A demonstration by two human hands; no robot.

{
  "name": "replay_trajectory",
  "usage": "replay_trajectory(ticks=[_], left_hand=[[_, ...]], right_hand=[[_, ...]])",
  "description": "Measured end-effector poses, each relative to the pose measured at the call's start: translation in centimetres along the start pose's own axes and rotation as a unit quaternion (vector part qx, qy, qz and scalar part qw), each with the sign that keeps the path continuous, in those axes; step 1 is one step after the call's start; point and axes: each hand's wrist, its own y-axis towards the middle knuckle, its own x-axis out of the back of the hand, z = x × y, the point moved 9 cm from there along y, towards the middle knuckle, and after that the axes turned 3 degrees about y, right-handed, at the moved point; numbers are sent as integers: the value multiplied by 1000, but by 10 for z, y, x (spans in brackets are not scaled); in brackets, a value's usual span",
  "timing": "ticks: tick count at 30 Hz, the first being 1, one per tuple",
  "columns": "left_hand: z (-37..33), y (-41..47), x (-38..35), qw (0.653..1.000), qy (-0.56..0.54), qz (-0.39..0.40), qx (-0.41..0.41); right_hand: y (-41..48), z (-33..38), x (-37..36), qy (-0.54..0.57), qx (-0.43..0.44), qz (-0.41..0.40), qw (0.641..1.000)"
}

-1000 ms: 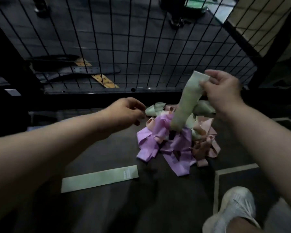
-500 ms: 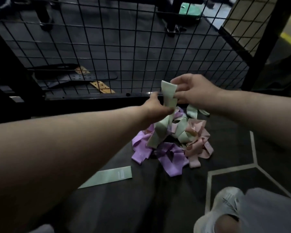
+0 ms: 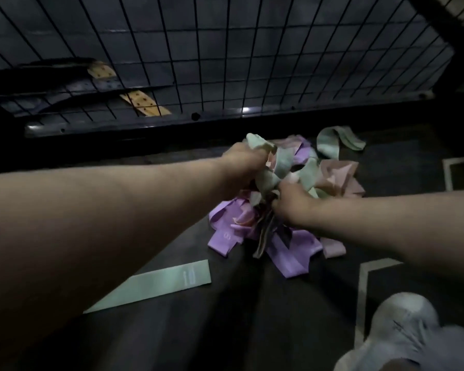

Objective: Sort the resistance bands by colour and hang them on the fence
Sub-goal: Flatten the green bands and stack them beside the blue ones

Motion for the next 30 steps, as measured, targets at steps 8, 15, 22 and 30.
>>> replay_trajectory(ticks=[8,15,22,30], left_hand=[[67,17,-1,1000,-2,2,21],[74,16,17,999,-38,15,9],[75,9,18,996,-64,59,11],[79,28,33,991,135,-2,-9]], right_hand=[[43,-58,-39,32,-101,-69,992],[25,-68,-11,193,-59,-114,973],[10,-56,11,264,-62,-33,962],[-1,-54,28,275,-124,-45,953]])
